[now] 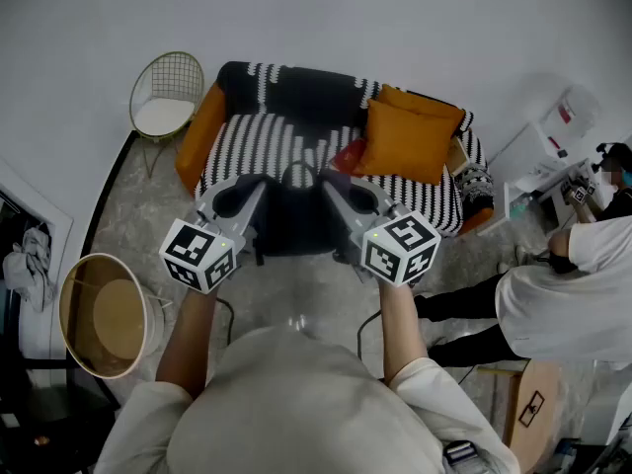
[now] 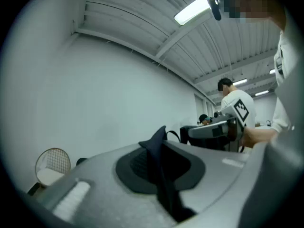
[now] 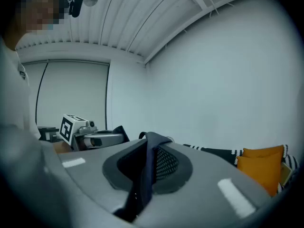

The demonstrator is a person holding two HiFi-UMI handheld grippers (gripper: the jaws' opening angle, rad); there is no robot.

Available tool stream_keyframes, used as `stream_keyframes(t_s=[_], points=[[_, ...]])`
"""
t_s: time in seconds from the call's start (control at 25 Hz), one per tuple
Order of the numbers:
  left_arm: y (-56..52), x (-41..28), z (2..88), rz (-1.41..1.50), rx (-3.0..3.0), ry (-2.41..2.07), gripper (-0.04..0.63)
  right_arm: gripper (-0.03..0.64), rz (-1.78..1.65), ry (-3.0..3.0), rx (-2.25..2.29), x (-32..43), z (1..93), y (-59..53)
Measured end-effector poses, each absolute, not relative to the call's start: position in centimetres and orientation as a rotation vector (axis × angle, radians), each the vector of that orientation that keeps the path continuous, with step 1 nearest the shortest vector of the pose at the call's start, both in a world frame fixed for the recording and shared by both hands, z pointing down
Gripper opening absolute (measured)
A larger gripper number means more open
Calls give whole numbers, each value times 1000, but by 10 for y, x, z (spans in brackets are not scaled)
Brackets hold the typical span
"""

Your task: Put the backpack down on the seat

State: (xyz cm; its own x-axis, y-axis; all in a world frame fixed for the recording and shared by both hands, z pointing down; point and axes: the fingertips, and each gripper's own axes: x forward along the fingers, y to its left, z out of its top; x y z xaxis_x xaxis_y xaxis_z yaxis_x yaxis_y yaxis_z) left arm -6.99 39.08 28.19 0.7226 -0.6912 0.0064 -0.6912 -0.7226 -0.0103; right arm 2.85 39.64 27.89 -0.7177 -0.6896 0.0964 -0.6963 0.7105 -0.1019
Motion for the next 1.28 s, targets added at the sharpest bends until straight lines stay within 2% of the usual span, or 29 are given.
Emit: stream_keyframes(t_s=[0.96,1.28], points=[[426,-34,308,-70,-2868,1307,20,25,287,-2942,1020,64,305,419],[389,-20,318,-69,-2893,1285,20,25,332,-2920,1060,77,314,382]])
